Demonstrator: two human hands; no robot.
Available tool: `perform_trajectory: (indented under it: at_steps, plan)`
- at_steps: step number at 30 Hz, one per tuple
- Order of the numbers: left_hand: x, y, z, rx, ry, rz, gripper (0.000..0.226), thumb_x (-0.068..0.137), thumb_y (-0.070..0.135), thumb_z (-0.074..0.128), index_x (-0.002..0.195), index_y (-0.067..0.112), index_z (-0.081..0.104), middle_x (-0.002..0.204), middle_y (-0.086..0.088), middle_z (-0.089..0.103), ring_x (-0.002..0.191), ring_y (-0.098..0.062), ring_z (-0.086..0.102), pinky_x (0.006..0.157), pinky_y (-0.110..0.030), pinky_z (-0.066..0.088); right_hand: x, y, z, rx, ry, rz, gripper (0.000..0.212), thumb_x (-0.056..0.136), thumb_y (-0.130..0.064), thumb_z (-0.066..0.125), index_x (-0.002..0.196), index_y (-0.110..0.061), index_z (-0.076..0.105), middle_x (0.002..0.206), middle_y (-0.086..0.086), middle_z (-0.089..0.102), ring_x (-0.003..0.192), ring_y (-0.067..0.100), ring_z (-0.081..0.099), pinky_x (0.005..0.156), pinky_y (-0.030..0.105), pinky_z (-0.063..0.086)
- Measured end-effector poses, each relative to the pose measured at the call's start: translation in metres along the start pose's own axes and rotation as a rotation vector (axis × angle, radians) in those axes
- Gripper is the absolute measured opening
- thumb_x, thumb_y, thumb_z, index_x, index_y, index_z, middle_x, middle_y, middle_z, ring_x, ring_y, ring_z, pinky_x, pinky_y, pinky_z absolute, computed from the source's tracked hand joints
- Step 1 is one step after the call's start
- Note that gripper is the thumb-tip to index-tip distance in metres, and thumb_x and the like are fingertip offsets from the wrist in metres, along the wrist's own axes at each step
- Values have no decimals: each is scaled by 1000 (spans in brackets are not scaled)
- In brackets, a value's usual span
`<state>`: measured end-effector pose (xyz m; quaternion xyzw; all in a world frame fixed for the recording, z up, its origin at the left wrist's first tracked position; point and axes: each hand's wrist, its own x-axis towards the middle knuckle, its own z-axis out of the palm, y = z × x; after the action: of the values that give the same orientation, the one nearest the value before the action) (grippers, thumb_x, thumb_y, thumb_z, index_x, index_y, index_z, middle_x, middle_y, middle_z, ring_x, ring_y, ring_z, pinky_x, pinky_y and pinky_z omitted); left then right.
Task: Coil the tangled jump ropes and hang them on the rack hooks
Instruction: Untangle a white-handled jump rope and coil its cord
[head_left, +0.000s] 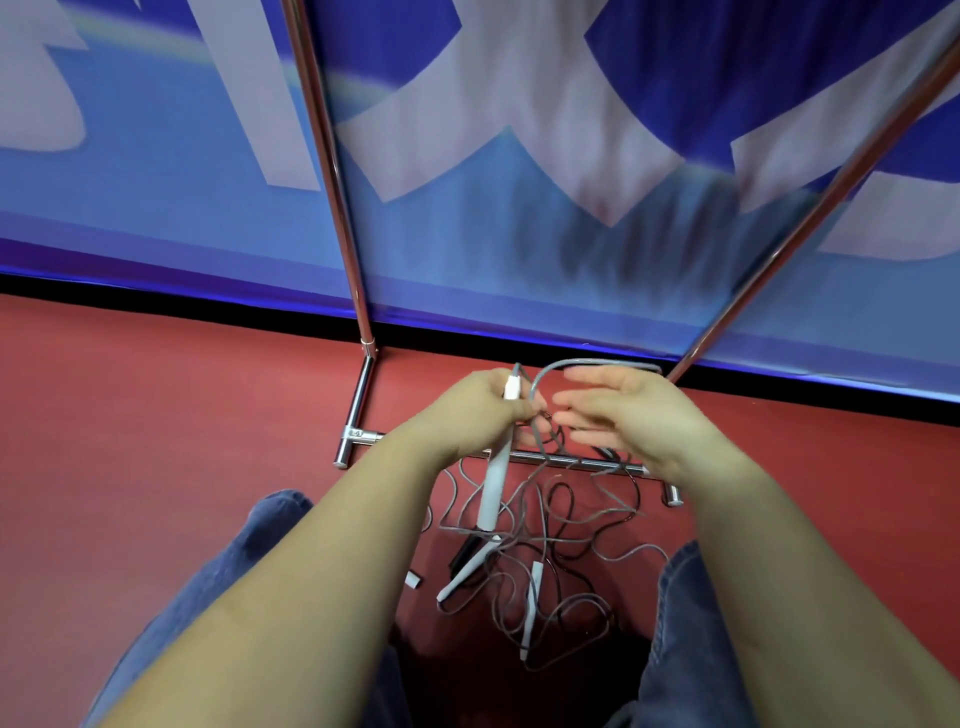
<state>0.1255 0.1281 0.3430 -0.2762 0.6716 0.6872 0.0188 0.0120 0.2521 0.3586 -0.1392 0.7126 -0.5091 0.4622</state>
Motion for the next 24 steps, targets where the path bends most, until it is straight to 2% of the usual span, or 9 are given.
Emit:
perform_trajectory:
  at_steps: [2, 4, 7, 10, 14, 16, 18, 21, 24]
  plan:
    - [4, 1, -2, -93, 48, -1, 15, 96, 3, 50, 84, 11, 55, 78, -8, 67, 57, -12, 66, 58, -20, 53, 7, 8, 0, -288, -92, 26, 31, 86, -1, 62, 111, -20, 59, 94, 2, 67, 85, 15, 64, 78, 27, 50]
    - [7, 2, -4, -189, 95, -6, 15, 97, 5, 49, 85, 12, 55, 78, -8, 69, 59, -16, 67, 58, -24, 53, 12, 14, 4, -451, -143, 24, 25, 82, 0, 67, 98, -19, 64, 86, 3, 67, 80, 19, 58, 74, 34, 45]
    - [10, 5, -8, -377, 145, -22, 17, 98, 5, 46, 87, 10, 58, 70, -4, 71, 56, -15, 68, 56, -25, 56, 20, 16, 7, -558, -88, -56, 18, 82, -7, 70, 77, -24, 65, 77, 6, 67, 70, 19, 55, 72, 36, 45]
    - [9, 9, -11, -491, 136, -17, 17, 100, 9, 44, 93, 11, 60, 75, -2, 73, 62, -15, 70, 63, -26, 57, 27, 16, 5, -725, 37, -143, 18, 85, -21, 68, 67, -24, 64, 65, -1, 62, 61, 12, 52, 65, 30, 44]
    - [12, 6, -14, -360, 167, 8, 15, 99, 9, 46, 107, 12, 58, 94, -5, 69, 83, -18, 66, 85, -34, 53, 24, 7, 4, -391, 62, -107, 15, 93, -19, 59, 95, -7, 68, 77, 3, 67, 66, 10, 63, 60, 19, 51]
    - [12, -3, -13, -13, 154, 22, 14, 96, 10, 54, 104, 19, 61, 103, -3, 67, 95, -17, 63, 95, -34, 47, 21, 1, 3, -238, 63, -116, 14, 94, -16, 55, 98, -7, 66, 79, 4, 68, 63, 7, 65, 57, 15, 53]
    - [11, -12, -9, 280, 71, 2, 13, 95, 14, 57, 105, 19, 63, 108, 1, 66, 101, -13, 60, 94, -28, 44, 19, -2, 3, -117, 66, -127, 13, 96, -14, 52, 94, -9, 64, 80, 6, 69, 61, 6, 68, 58, 17, 55]
    - [12, -17, -5, 405, 13, -44, 13, 94, 16, 57, 105, 13, 64, 102, -7, 68, 89, -20, 61, 90, -34, 47, 18, -5, 4, 48, 85, -127, 15, 96, -16, 51, 90, -14, 64, 81, 8, 70, 64, 10, 71, 60, 20, 57]
    - [12, -16, -3, 363, 35, -2, 8, 95, 16, 58, 89, 11, 60, 79, 0, 66, 75, -18, 59, 80, -31, 49, 19, -9, 2, 195, 94, -129, 15, 96, -20, 51, 93, -13, 64, 81, 7, 71, 69, 13, 72, 62, 21, 58]
